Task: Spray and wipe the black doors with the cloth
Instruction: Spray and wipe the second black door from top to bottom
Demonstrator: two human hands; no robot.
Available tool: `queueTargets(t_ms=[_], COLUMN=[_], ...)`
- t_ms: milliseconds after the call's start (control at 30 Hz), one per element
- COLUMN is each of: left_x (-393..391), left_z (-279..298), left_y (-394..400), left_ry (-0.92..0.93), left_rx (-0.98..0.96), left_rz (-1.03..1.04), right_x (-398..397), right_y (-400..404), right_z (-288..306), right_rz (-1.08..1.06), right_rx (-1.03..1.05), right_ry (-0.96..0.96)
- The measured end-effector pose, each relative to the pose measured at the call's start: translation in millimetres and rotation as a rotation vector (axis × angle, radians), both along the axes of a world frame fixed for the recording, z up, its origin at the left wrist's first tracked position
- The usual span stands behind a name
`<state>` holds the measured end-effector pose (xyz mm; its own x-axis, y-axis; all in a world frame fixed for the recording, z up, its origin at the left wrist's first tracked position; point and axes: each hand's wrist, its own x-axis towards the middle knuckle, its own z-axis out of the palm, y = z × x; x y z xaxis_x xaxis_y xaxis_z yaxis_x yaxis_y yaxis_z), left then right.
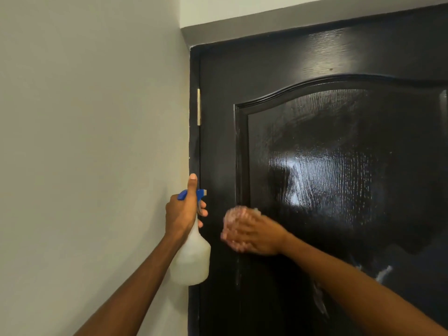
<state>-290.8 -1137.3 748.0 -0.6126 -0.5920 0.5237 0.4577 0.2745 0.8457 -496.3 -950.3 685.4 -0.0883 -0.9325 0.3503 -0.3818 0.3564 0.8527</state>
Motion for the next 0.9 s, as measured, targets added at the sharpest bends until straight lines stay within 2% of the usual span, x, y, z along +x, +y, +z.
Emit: queueTargets(t_ms=[67, 167, 233, 333, 467, 567, 667, 767, 833, 900], left_x=[-0.7, -2.3, -2.9, -5.0, -4.4, -3.4, 0.5, 8.4, 18.1, 28.0], left_z=[1.2, 2.3, 0.4, -8.3, -18.3, -30.4, -42.4, -52.5, -58.9, -63.8], left_y=[0.8, -4.1, -9.8, -13.9, -16.6, -18.4, -22.5, -24.8, -24.6, -24.5], left_ry=[-0.010, -0.066, -0.092, -0.128, -0.184, -0.206, -0.176, -0.160, -0.134, -0.118], left_rx=[0.010, 0.061, 0.115, 0.085, 0.024, -0.026, -0.015, -0.039, -0.010, 0.024], left_rz=[0.029, 0.076, 0.065, 0.067, 0.079, 0.130, 0.128, 0.151, 0.129, 0.111], right_x=[5.1, 9.2, 10.8, 15.5, 17.8, 14.4, 13.3, 17.4, 17.2, 9.2], right_y=[-1.8, 0.0, -9.2, -34.3, -74.7, -99.7, -115.1, -109.5, -90.9, -72.8], right_z=[61.6, 139.3, 162.2, 171.9, 176.4, 147.4, 76.2, -26.0, -97.0, -139.4], right_rz=[0.024, 0.025, 0.015, -0.010, -0.021, 0.020, 0.035, 0.068, 0.044, -0.027], right_rx=[-0.308, -0.661, -0.720, -0.719, -0.568, -0.456, -0.271, -0.056, 0.188, 0.430], right_ry=[0.028, -0.096, -0.149, -0.195, -0.163, -0.100, -0.179, -0.272, -0.240, -0.173])
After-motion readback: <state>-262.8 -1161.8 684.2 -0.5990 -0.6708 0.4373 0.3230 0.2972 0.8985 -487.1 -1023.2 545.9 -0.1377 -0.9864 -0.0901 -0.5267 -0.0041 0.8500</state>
